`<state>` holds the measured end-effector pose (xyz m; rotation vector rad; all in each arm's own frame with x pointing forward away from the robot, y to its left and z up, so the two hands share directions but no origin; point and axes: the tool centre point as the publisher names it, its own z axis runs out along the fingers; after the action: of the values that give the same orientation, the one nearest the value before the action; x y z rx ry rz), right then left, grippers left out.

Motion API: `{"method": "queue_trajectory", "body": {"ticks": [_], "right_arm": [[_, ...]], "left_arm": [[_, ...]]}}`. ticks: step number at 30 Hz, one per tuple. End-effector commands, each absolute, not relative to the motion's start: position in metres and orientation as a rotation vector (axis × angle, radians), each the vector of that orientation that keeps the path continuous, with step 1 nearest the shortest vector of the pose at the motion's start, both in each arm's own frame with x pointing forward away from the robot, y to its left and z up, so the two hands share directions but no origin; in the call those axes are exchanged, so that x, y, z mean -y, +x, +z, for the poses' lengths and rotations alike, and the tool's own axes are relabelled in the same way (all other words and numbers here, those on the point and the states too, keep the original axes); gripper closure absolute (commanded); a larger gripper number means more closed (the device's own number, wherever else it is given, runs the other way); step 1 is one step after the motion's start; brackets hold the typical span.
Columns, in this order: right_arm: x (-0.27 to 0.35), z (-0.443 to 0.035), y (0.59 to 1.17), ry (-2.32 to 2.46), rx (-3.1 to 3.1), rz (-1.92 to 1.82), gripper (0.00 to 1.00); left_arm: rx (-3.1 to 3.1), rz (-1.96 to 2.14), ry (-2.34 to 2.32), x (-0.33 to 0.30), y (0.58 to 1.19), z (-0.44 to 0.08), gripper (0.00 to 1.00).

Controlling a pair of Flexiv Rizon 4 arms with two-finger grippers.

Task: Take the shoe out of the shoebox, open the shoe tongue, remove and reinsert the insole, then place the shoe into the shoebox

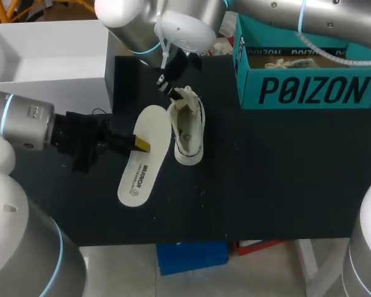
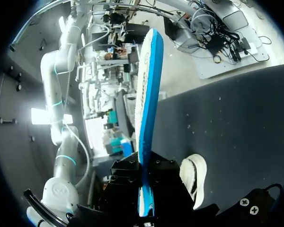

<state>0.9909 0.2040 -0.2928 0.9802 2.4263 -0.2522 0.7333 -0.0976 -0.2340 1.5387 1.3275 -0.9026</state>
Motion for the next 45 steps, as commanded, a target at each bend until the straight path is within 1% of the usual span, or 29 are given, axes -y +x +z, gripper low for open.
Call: {"method": "queue_trajectory", "body": {"ticks": [1,11,20,21,22,36,41,45], "right_arm": [[-0.193,-0.281,0.979,1.061,-2.417,-0.187,0.0],[-0.186,-0.269,0.943,1.583,-2.298,0.227,0.0],[-0.178,-0.258,0.904,1.756,-2.086,0.532,0.0],[-0.177,-0.256,0.898,1.714,-2.063,0.579,0.0],[-0.176,-0.255,0.895,1.696,-2.08,0.536,0.0],[-0.177,-0.259,0.896,1.67,-2.129,0.561,0.0],[-0.169,-0.263,0.885,1.259,-2.338,0.709,0.0],[-0.154,-0.26,0.872,1.096,-2.425,0.714,0.0]], "left_arm": [[-1.335,-0.912,1.563,0.1,0.734,-0.233,1.0],[-1.373,-0.945,1.63,0.107,0.732,-0.237,1.0],[-1.388,-0.978,1.659,0.114,0.736,-0.244,1.0],[-1.386,-0.98,1.663,0.115,0.736,-0.244,1.0],[-1.385,-0.982,1.666,0.116,0.736,-0.244,1.0],[-1.361,-1.002,1.66,0.125,0.737,-0.246,1.0],[-1.356,-1.004,1.646,0.121,0.739,-0.246,1.0],[-1.362,-1.012,1.638,0.119,0.74,-0.249,1.0]]}}
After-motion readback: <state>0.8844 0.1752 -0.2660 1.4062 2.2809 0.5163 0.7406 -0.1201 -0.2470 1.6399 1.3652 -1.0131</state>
